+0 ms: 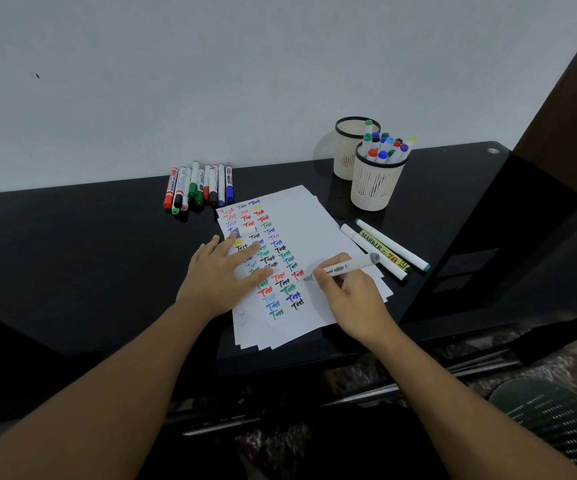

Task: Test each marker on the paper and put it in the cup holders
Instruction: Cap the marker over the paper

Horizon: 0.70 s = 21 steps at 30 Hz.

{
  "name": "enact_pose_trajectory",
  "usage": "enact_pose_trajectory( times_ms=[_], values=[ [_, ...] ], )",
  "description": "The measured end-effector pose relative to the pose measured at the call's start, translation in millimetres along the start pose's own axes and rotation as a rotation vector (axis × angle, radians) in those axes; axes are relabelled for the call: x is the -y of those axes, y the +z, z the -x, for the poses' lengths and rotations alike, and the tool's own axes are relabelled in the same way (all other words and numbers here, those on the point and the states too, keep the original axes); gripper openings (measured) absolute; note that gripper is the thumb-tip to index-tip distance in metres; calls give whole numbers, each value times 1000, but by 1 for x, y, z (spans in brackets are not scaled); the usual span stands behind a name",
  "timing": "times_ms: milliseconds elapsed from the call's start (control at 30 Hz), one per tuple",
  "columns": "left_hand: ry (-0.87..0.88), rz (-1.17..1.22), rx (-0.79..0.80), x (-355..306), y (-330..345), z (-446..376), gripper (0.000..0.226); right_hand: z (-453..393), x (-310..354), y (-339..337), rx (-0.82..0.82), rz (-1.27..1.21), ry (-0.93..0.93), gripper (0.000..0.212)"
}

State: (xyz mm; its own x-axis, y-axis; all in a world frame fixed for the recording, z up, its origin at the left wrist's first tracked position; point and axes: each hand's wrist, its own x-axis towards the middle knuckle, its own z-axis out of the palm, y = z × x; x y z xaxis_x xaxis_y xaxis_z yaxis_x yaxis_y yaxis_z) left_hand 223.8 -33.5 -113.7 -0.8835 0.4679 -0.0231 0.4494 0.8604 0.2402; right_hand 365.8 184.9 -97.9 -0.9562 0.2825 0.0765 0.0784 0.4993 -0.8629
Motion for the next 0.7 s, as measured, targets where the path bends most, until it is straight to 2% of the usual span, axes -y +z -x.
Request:
enact_pose_trajectory(
  times_ms=[700],
  values=[
    [-1,2,-9,1,1,-1,81,2,4,-1,3,-10,11,14]
  ],
)
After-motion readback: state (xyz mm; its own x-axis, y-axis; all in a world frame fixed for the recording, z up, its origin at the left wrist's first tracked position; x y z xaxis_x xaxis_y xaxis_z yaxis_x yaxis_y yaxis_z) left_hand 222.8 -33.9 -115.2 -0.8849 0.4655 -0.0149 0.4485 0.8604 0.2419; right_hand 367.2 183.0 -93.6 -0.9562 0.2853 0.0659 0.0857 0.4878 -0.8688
